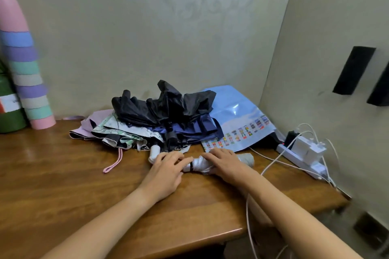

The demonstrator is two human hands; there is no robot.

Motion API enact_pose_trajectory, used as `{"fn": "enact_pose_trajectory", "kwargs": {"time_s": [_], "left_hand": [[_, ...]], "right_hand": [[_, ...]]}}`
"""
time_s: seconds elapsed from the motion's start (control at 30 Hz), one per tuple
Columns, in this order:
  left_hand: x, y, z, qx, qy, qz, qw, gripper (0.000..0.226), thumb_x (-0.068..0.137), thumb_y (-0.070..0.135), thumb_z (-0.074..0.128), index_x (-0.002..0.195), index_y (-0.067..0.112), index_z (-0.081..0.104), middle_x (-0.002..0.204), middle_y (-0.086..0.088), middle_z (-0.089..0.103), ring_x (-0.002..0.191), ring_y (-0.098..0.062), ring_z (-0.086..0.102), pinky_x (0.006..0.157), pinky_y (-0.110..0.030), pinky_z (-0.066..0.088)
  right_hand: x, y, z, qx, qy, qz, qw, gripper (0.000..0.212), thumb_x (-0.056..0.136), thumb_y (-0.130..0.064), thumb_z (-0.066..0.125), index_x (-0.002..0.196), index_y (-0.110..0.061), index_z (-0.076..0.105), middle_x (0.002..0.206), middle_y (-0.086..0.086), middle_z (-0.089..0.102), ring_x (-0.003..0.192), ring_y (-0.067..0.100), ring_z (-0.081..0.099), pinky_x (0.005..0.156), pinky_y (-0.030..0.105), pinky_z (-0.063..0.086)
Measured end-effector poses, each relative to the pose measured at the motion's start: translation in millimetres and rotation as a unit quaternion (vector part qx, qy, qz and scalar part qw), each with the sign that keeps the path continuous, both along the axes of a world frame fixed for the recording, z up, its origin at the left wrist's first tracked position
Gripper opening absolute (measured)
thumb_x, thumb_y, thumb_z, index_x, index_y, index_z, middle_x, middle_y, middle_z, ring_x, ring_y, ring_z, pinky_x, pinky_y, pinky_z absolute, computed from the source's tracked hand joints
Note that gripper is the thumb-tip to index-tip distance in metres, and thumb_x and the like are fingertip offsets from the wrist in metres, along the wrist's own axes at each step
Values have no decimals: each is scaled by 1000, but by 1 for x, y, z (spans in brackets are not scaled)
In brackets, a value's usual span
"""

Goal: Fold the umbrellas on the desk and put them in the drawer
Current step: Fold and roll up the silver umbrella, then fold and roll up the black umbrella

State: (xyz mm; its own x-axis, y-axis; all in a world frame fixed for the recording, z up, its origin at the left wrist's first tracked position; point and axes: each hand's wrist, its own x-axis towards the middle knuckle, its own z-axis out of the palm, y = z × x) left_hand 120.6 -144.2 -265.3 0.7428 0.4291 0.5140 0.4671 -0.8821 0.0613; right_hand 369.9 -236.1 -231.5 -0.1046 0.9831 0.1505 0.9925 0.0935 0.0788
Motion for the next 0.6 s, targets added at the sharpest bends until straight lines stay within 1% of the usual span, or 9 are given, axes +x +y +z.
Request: {"fn": "enact_pose_trajectory", "kwargs": {"time_s": [0.07, 0.13, 0.23, 0.3, 0.37, 0.43, 0.5, 0.57, 0.6], "left_hand": [[2, 2, 1, 16, -4, 8, 1000, 59, 91, 25, 67, 147, 33, 52, 147, 2, 52, 144, -18, 42, 119, -41, 26], [0, 3, 1, 8, -16, 35, 999, 56, 93, 26, 60, 148, 30, 52, 153, 0, 48, 151, -18, 33, 122, -41, 18], [-9, 8, 0, -14, -29, 77, 997, 53, 94, 28, 53, 147, 29, 53, 153, -1, 48, 151, -18, 31, 123, -42, 19], [-19, 15, 1, -24, -28, 85, 996, 54, 95, 33, 46, 148, 32, 52, 155, 1, 48, 151, -15, 31, 122, -39, 15], [-32, 24, 1, -46, -38, 76, 995, 56, 99, 40, 37, 155, 38, 40, 161, 9, 39, 154, -9, 22, 123, -37, 13], [-47, 35, 1, -55, -43, 66, 995, 56, 104, 43, 30, 159, 40, 31, 163, 17, 30, 155, -2, 14, 123, -36, 15], [-63, 45, 1, -42, -32, 61, 997, 53, 105, 43, 28, 158, 38, 36, 162, 20, 32, 154, 0, 19, 121, -35, 23], [-74, 52, 0, -67, -34, 54, 996, 54, 104, 45, 28, 156, 35, 42, 160, 23, 35, 148, 3, 30, 116, -34, 35], [-77, 54, 0, -85, -49, 52, 994, 54, 103, 46, 29, 154, 34, 45, 158, 23, 37, 144, 3, 35, 114, -32, 39]], "right_hand": [[8, -4, 1, 13, -41, -16, 999, 59, 101, -26, 52, 156, -27, 31, 150, 2, 40, 137, 26, 38, 115, 42, 25], [6, -6, 4, 40, -54, -74, 995, 65, 98, -14, 52, 157, -25, 29, 152, 5, 39, 139, 29, 39, 115, 43, 25], [-16, 5, 7, 52, -53, -150, 986, 71, 89, -7, 56, 154, -19, 29, 151, 11, 35, 140, 34, 35, 113, 45, 29], [-36, 19, 11, 77, -30, -130, 988, 58, 88, -6, 53, 143, -17, 40, 141, 8, 45, 129, 32, 44, 105, 42, 35], [-59, 35, 17, 99, 39, -89, 990, 41, 92, -9, 49, 132, -16, 50, 128, 7, 54, 116, 32, 52, 92, 41, 39], [-81, 54, 23, 114, 112, -70, 985, 28, 96, -15, 48, 124, -14, 55, 118, 7, 59, 106, 33, 56, 82, 42, 42], [-99, 74, 30, 117, 204, -71, 969, 19, 102, -25, 46, 116, -13, 53, 107, 7, 62, 95, 31, 59, 76, 42, 45], [-111, 96, 39, 94, 310, -102, 940, 29, 105, -40, 46, 111, -12, 49, 99, 8, 65, 88, 29, 61, 73, 41, 48], [-113, 107, 44, 69, 357, -129, 923, 38, 104, -48, 46, 113, -11, 48, 102, 11, 65, 90, 29, 61, 73, 41, 47]]}}
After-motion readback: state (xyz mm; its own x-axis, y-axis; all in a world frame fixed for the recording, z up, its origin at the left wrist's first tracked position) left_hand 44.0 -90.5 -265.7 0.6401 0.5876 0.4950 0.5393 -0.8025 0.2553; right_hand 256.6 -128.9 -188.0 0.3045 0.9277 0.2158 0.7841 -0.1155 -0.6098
